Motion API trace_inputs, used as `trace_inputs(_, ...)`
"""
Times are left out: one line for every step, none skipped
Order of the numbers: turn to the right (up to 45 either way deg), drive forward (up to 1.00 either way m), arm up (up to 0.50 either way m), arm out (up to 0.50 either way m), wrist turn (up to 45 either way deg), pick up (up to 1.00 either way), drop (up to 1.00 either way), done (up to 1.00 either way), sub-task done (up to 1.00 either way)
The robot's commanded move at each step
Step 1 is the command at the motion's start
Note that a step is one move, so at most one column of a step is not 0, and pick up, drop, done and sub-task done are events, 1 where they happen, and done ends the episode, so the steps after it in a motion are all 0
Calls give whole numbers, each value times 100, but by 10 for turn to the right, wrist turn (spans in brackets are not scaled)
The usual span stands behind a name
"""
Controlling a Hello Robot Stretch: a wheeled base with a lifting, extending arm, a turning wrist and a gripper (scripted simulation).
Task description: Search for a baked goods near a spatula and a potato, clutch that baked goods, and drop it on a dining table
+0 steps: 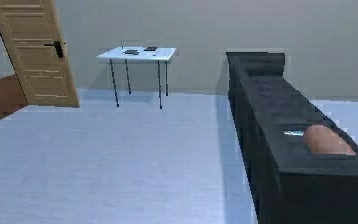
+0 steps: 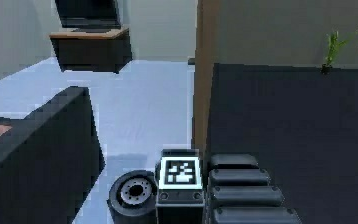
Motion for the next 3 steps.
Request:
trace_inputs(0,20,0,0,0,0,0,0,0)
trace_inputs(-240,0,0,0,0,0,0,0,0)
trace_inputs(0,55,0,0,0,0,0,0,0)
